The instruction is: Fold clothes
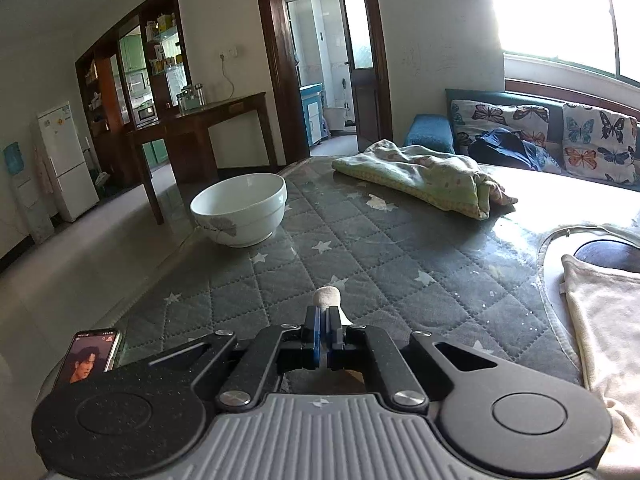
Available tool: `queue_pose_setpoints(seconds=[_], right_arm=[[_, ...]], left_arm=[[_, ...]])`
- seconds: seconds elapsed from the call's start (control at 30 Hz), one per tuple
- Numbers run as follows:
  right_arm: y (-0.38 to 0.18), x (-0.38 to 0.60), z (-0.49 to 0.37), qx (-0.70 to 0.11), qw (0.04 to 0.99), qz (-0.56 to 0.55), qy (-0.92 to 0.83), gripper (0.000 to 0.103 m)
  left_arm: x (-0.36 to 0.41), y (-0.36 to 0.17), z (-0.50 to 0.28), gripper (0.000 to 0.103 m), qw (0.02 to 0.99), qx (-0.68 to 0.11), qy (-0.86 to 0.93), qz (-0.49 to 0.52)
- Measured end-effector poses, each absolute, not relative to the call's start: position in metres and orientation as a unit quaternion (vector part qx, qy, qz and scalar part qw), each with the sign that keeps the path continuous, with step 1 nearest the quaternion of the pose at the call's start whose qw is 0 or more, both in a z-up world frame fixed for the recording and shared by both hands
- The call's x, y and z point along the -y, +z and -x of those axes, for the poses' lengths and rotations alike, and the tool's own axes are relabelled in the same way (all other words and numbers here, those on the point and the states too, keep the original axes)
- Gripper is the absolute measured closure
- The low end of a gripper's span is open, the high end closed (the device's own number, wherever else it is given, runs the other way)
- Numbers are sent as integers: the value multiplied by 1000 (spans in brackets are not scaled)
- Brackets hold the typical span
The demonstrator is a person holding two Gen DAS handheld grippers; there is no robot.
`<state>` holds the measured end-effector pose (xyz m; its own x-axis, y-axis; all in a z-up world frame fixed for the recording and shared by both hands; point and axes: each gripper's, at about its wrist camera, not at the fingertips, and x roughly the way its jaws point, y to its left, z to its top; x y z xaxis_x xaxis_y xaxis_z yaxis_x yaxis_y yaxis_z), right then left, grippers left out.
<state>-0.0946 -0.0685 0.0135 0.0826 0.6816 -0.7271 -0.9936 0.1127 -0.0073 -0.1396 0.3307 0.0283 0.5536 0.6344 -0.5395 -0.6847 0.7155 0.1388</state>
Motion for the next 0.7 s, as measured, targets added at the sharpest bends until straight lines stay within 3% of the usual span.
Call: queue_pose_setpoints(seconds=[0.03, 0.1, 0.17, 0.37, 0.47, 0.53, 0.7], right_arm=[[10, 67, 96, -292, 688, 273, 606, 65], [7, 66, 96, -294, 692, 275, 599, 90], [9, 69, 92, -303, 695, 259, 599, 97], [13, 84, 88, -327, 666, 251, 621, 97], [13, 84, 88, -328, 657, 249, 631, 90], [19, 86, 90, -322, 653, 246, 640, 84], [33, 88, 84, -315, 661, 218, 645, 84]], left_arm=[[-330, 29, 140, 100, 881, -286, 374, 44], [-330, 31, 142, 100, 883, -281, 373, 43], [-331, 33, 144, 100, 884, -278, 374, 43], [-336, 22, 139, 95, 874, -304, 378, 43], [-335, 20, 143, 94, 871, -310, 378, 47], [-332, 24, 148, 87, 872, -306, 381, 40], [-316, 42, 166, 83, 889, -281, 359, 44]])
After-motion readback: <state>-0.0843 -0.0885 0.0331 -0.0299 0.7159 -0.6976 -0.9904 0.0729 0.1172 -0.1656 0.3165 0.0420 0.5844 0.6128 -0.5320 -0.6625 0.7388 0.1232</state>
